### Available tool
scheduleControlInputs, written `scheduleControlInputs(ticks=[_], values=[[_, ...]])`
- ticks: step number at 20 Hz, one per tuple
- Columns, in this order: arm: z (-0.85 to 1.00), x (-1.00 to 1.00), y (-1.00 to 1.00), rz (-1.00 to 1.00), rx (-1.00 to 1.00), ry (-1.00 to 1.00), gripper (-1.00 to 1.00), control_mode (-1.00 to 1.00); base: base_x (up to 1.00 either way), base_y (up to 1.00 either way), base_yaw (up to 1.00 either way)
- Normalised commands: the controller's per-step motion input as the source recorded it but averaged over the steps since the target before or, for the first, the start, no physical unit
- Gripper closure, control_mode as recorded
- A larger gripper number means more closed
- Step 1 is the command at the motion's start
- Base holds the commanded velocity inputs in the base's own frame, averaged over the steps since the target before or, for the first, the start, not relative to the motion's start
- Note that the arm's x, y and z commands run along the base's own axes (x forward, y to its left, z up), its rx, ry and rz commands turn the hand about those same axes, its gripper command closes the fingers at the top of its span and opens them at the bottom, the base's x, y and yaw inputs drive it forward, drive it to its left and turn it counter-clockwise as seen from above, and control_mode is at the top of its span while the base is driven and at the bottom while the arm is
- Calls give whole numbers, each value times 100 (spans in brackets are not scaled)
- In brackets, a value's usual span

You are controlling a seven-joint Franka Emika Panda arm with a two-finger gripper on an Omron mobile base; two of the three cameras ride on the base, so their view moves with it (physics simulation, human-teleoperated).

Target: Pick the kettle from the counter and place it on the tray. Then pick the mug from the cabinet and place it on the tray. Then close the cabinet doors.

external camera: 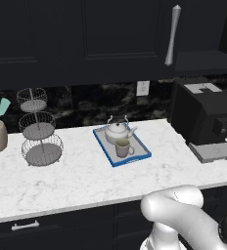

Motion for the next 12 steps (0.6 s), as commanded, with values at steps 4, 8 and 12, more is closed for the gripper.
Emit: scheduleControlInputs(ticks=[4, 8, 12], values=[[0, 39, 38, 26, 0, 14, -100, -100, 0, 0, 0], [0, 47, 52, 28, 0, 19, -100, -100, 0, 0, 0], [0, 48, 52, 32, 0, 19, -100, -100, 0, 0, 0]])
